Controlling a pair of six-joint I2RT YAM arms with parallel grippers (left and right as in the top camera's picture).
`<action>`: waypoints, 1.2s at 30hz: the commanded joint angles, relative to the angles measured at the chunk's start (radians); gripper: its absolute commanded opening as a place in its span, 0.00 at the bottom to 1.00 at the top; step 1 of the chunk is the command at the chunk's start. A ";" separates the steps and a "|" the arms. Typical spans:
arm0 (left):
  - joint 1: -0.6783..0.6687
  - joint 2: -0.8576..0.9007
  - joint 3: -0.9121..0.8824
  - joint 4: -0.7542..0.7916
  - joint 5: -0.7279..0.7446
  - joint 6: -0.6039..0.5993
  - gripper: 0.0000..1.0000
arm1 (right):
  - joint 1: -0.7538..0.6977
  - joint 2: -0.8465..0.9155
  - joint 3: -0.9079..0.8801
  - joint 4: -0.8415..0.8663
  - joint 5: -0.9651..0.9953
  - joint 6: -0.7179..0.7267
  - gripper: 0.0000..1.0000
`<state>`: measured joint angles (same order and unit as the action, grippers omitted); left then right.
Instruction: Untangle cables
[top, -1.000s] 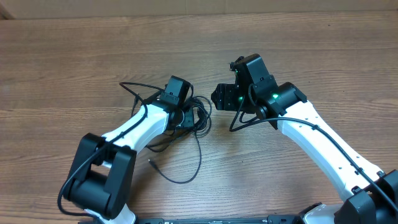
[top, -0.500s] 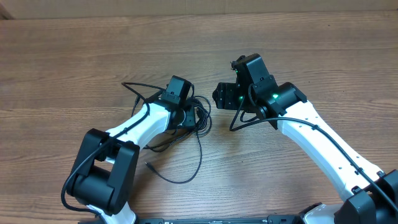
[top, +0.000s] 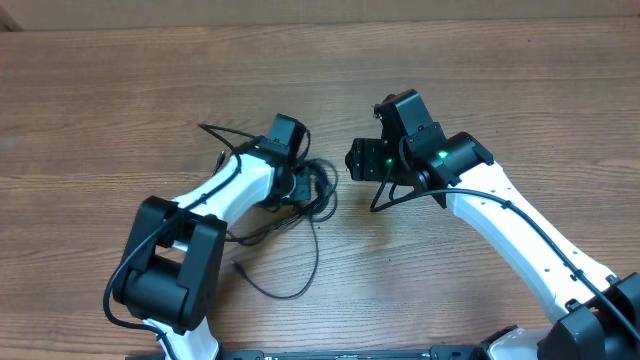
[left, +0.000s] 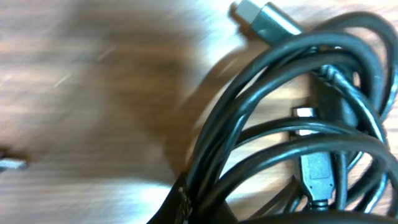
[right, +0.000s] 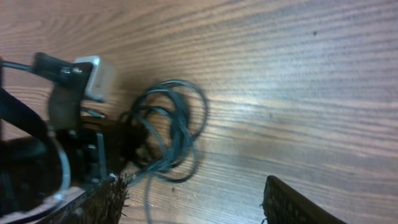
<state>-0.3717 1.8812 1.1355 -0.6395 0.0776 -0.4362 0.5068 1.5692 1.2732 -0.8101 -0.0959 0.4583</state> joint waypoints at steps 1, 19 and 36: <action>0.052 -0.062 0.066 -0.076 -0.010 0.027 0.04 | 0.003 -0.005 -0.005 -0.011 -0.029 -0.007 0.73; 0.063 -0.431 0.117 -0.283 -0.003 0.078 0.04 | 0.060 -0.005 -0.004 0.009 -0.485 -0.042 0.77; 0.063 -0.432 0.117 -0.332 0.214 0.198 0.04 | 0.155 -0.007 -0.004 0.211 0.046 -0.081 0.79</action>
<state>-0.3012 1.4719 1.2335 -0.9688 0.1726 -0.3122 0.6624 1.5692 1.2713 -0.6197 -0.2283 0.3885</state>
